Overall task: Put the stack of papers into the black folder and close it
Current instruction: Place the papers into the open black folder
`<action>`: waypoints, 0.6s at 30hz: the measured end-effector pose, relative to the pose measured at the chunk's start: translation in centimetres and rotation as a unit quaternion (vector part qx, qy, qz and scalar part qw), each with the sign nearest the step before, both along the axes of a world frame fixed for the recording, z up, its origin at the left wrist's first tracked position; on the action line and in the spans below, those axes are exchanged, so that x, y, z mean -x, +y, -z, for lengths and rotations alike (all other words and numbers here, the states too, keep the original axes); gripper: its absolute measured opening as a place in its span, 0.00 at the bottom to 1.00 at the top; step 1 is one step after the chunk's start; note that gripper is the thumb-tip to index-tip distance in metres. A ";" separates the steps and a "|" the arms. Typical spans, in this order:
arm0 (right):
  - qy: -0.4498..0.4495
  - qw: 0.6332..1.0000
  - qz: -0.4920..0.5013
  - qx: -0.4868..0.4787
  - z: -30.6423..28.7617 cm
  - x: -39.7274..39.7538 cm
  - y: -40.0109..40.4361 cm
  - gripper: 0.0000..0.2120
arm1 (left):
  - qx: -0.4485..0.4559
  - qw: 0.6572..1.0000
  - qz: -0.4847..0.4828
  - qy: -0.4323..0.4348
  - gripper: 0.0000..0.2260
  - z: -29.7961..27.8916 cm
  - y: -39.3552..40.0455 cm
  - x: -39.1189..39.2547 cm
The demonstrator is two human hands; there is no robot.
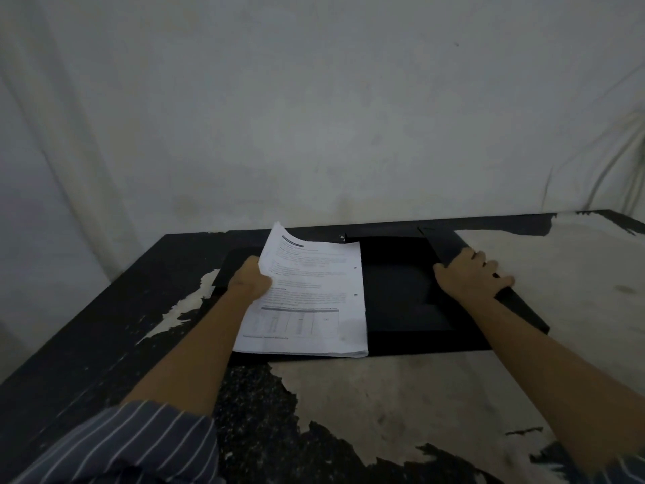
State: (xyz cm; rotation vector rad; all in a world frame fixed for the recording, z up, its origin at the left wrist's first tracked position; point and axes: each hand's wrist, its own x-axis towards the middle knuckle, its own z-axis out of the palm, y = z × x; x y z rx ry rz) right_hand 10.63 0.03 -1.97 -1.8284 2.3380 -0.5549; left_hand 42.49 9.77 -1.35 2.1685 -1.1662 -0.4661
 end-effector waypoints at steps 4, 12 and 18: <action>0.004 1.000 -0.005 0.000 0.1 0.1 -0.1 0.32 | 0.008 0.999 -0.039 0.023 0.16 0.1 -0.6 0.0; 0.009 1.000 -0.013 -0.002 0.1 0.1 0.0 0.33 | -0.001 0.997 -0.076 0.033 0.15 0.2 -1.1 0.4; 0.011 1.000 -0.018 -0.004 0.2 0.2 0.0 0.33 | 0.004 0.993 -0.074 0.088 0.17 0.5 -0.5 1.2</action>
